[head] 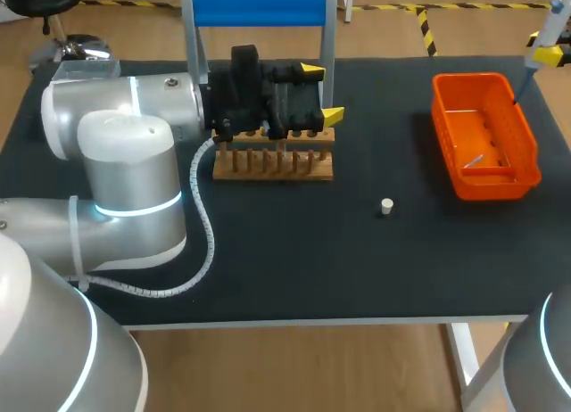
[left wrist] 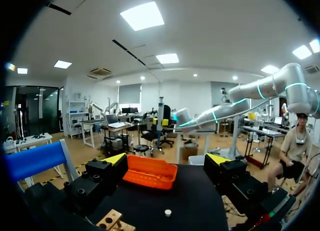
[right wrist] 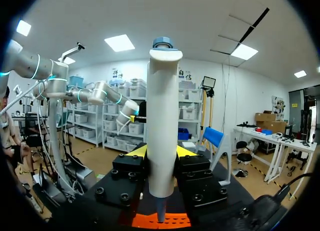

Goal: Invert the test tube, pick up the pipette, mount the tip to pipette, aspirate from beaker and dispense into the tube, eject the tip, return the pipette, and cap with the stopper.

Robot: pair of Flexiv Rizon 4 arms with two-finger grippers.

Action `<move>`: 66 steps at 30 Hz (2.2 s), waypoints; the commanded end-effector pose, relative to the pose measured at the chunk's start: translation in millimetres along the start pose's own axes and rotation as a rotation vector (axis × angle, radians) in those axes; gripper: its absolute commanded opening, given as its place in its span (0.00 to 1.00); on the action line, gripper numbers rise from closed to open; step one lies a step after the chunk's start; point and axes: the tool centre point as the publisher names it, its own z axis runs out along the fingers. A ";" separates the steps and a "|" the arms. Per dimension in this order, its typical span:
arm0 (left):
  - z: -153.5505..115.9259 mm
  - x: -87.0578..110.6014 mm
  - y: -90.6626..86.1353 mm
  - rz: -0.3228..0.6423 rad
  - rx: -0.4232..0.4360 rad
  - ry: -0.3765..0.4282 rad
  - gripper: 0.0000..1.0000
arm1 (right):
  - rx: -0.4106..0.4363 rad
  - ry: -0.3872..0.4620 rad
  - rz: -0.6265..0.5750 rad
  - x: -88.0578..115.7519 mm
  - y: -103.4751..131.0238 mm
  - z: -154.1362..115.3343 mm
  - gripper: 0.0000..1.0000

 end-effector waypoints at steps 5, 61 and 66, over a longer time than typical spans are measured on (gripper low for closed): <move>1.4 0.9 0.8 0.000 0.002 -0.005 1.00 | 0.007 -0.042 -0.008 39.1 -1.9 54.5 0.00; 1.4 0.9 0.8 0.000 0.002 -0.005 1.00 | 0.052 0.106 0.095 90.9 -49.6 300.7 0.00; 1.4 0.9 0.8 0.000 0.002 -0.005 1.00 | 0.054 0.115 0.092 88.3 -52.2 312.7 0.00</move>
